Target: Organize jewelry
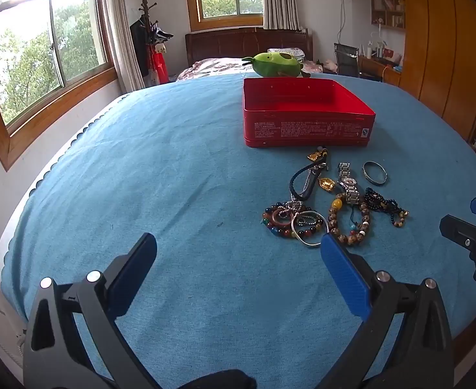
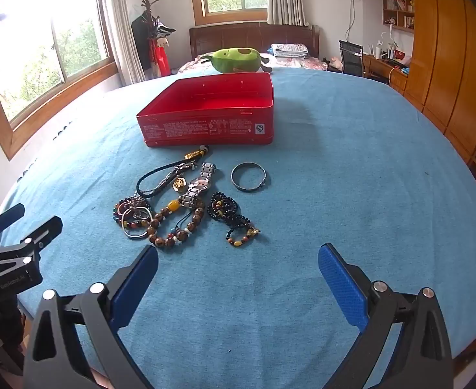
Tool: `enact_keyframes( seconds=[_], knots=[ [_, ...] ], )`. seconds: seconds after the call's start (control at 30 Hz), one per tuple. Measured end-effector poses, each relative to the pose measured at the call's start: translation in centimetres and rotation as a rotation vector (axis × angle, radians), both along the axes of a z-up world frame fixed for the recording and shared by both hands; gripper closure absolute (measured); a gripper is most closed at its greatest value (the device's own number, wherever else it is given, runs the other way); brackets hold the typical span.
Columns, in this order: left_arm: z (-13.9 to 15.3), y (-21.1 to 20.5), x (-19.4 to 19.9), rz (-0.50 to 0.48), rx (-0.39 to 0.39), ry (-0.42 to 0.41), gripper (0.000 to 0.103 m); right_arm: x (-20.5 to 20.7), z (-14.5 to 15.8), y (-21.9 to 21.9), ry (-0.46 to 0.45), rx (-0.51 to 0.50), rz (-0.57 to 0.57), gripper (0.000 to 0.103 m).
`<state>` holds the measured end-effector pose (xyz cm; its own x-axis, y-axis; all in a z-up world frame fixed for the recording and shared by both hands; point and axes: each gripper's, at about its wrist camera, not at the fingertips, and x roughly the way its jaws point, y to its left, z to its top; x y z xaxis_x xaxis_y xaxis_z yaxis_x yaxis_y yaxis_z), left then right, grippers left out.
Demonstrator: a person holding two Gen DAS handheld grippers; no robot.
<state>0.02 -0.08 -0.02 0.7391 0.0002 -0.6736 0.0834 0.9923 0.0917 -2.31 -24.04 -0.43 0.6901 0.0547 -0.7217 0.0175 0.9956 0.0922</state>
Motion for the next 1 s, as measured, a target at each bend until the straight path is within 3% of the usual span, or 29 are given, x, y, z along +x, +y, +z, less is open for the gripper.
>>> enact_keyframes(
  seconds=[1.0],
  knots=[
    [0.03,0.10,-0.01,-0.001,-0.007,0.001,0.003,0.06,0.05,0.22,0.000,-0.002,0.000,0.004]
  ],
)
